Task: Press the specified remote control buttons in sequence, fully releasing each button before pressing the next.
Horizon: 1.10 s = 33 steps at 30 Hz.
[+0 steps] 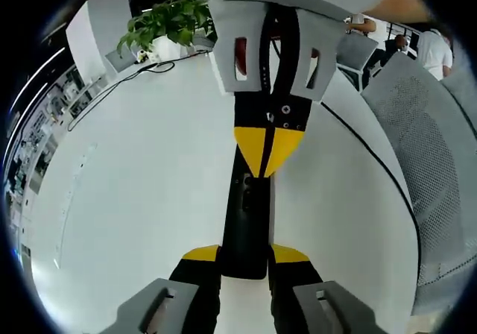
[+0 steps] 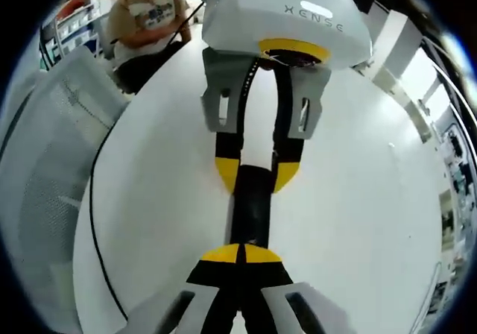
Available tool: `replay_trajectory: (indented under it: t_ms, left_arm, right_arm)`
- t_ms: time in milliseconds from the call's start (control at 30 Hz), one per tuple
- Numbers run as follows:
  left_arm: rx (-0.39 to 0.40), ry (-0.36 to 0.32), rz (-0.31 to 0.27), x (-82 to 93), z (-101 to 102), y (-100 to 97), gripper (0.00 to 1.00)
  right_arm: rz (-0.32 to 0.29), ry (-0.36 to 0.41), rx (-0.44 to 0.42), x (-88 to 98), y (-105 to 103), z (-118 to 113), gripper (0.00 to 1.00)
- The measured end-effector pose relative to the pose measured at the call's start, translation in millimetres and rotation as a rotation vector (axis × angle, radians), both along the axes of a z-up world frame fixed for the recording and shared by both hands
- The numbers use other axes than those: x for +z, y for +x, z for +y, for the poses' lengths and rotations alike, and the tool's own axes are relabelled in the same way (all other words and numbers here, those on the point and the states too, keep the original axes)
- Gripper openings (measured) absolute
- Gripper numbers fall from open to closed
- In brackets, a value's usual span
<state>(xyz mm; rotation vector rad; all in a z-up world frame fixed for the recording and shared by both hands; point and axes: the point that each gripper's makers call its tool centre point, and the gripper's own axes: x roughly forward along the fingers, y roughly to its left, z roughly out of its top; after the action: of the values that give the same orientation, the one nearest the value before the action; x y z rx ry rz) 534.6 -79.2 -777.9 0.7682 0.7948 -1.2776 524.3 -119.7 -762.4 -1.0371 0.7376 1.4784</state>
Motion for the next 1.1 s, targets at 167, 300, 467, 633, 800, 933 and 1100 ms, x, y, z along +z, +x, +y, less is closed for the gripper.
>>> replay_trajectory:
  t_ms: [167, 300, 467, 633, 800, 933, 1100]
  left_arm:
    - [0.0, -0.001, 0.0, 0.1, 0.2, -0.3, 0.23]
    - [0.0, -0.001, 0.0, 0.2, 0.3, -0.7, 0.23]
    - [0.002, -0.002, 0.0, 0.1, 0.4, -0.9, 0.23]
    - [0.003, -0.005, -0.001, -0.2, 0.8, -0.7, 0.23]
    - [0.003, -0.005, 0.001, -0.4, 0.9, -0.8, 0.23]
    - [0.005, -0.007, 0.003, -0.6, 1.3, -0.3, 0.23]
    - [0.013, -0.005, 0.008, -0.9, 1.5, 0.4, 0.23]
  right_arm:
    - [0.0, -0.009, 0.006, -3.0, -0.6, 0.1, 0.0]
    - [0.0, -0.011, 0.009, -4.0, -1.5, 0.4, 0.0]
    - [-0.001, -0.02, 0.014, -6.5, -3.6, -0.8, 0.0]
    - [-0.002, -0.019, 0.015, -6.7, -4.4, -0.1, 0.0]
    - [-0.002, -0.019, 0.016, -7.0, -4.1, 0.7, 0.0]
    - [0.001, -0.018, 0.016, -7.3, -3.7, 1.1, 0.0]
    - [0.005, -0.011, 0.005, -8.0, -3.4, 1.2, 0.0]
